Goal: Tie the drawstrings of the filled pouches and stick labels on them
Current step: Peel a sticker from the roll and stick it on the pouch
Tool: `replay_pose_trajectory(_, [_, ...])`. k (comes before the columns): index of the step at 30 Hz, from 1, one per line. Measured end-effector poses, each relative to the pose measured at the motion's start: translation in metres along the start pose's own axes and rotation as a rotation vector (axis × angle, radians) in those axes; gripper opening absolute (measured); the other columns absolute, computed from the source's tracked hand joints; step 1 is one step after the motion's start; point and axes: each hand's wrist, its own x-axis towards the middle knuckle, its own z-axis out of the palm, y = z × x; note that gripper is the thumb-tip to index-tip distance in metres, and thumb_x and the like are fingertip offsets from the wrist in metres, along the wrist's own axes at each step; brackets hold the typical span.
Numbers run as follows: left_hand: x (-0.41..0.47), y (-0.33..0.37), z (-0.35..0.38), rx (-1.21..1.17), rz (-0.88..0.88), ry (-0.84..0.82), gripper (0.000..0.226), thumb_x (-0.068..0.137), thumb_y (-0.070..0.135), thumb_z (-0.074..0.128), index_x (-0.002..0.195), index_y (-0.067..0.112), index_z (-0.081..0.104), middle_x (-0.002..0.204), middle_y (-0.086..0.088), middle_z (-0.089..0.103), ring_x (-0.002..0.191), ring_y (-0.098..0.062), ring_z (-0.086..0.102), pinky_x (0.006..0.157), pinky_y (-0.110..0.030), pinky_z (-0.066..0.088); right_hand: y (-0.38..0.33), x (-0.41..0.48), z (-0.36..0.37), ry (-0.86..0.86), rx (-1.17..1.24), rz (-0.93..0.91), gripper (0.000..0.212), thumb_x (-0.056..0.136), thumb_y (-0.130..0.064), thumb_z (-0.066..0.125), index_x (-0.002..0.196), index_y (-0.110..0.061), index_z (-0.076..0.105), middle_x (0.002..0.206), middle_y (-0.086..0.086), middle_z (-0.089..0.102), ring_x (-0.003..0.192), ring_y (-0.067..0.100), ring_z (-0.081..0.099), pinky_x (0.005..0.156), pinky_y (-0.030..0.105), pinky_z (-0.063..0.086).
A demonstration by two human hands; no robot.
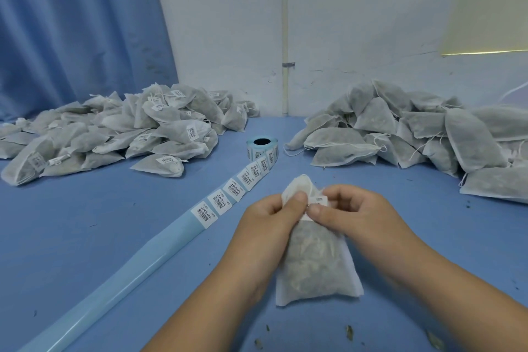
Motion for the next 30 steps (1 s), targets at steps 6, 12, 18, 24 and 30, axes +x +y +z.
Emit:
replay_pose_trajectory(6, [-0.004,0.003,-0.002,0.061,-0.037,-0.156,0.016,0.086,0.028,0.074,0.095,0.015,0.075,0.102,-0.009,0.076,0.099,-0.026,0.072,0.098,-0.046,0.053,-0.001,0.000,-0.002,0.007,0.335,0.231,0.030,0.064,-0.031,0.077,0.079,-0.007,0.072,0.077,0.018,0.069,0.064,0.027,0.067,0.055,0.033,0.054])
replay_pose_trajectory(12, [0.001,0.006,-0.005,-0.197,-0.040,-0.014,0.011,0.089,0.021,0.068,0.092,0.012,0.074,0.095,-0.010,0.076,0.085,-0.022,0.071,0.083,-0.039,0.055,-0.005,-0.006,0.006,-0.032,0.131,0.225,0.036,0.081,-0.049,0.066,0.091,-0.016,0.076,0.093,0.008,0.075,0.085,0.024,0.073,0.073,0.036,0.056])
replay_pose_trajectory(18, [0.012,0.009,-0.025,-0.444,-0.014,0.243,0.012,0.092,0.019,0.061,0.092,0.008,0.066,0.077,-0.016,0.065,0.077,-0.033,0.066,0.076,-0.048,0.055,-0.018,0.003,0.036,-0.239,-0.138,0.086,0.013,0.087,-0.017,0.069,0.099,-0.015,0.067,0.075,-0.002,0.071,0.060,0.014,0.064,0.050,0.031,0.053])
replay_pose_trajectory(24, [0.032,0.024,-0.067,-0.511,0.057,0.416,0.038,0.097,0.035,0.053,0.108,0.002,0.068,0.096,-0.016,0.075,0.088,-0.030,0.073,0.073,-0.039,0.060,-0.027,0.071,0.072,-0.161,-0.023,0.215,0.021,0.083,-0.024,0.069,0.090,-0.004,0.064,0.058,0.006,0.059,0.044,0.014,0.049,0.040,0.022,0.036])
replay_pose_trajectory(30, [0.040,0.029,-0.100,-0.646,0.030,0.612,0.022,0.097,0.030,0.052,0.097,0.010,0.061,0.101,-0.013,0.069,0.079,-0.024,0.071,0.063,-0.033,0.051,-0.070,0.162,0.138,-0.151,0.354,0.244,0.009,0.088,-0.008,0.065,0.084,-0.002,0.062,0.059,0.007,0.057,0.043,0.012,0.054,0.039,0.020,0.047])
